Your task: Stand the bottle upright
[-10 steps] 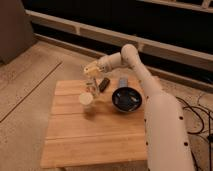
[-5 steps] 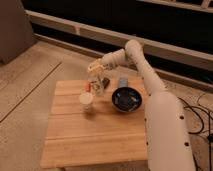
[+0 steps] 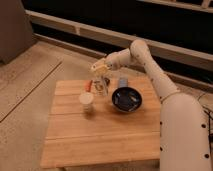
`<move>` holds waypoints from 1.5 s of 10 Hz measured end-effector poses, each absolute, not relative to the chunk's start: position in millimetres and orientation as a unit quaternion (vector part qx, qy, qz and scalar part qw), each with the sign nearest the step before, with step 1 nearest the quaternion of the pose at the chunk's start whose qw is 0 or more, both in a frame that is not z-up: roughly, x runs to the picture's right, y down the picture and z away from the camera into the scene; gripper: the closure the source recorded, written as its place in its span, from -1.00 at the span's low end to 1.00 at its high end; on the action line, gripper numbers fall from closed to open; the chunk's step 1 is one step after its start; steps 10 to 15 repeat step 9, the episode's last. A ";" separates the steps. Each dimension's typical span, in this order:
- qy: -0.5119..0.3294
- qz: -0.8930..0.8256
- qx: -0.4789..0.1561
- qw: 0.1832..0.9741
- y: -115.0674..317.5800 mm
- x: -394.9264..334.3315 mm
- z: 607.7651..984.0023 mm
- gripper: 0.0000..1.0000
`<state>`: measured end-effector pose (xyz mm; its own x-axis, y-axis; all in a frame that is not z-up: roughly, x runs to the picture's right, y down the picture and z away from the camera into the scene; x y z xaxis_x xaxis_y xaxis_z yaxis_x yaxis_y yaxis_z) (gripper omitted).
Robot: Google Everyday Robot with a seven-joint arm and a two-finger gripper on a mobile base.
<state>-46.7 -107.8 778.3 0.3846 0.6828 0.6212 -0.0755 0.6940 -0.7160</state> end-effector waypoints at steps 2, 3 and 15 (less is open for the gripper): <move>-0.499 0.243 -0.306 0.774 -107.8 -50.4 777.7 1.00; -0.499 0.243 -0.306 0.774 -107.8 -50.4 777.7 1.00; -0.577 0.225 -0.300 0.726 -97.9 -52.5 771.4 1.00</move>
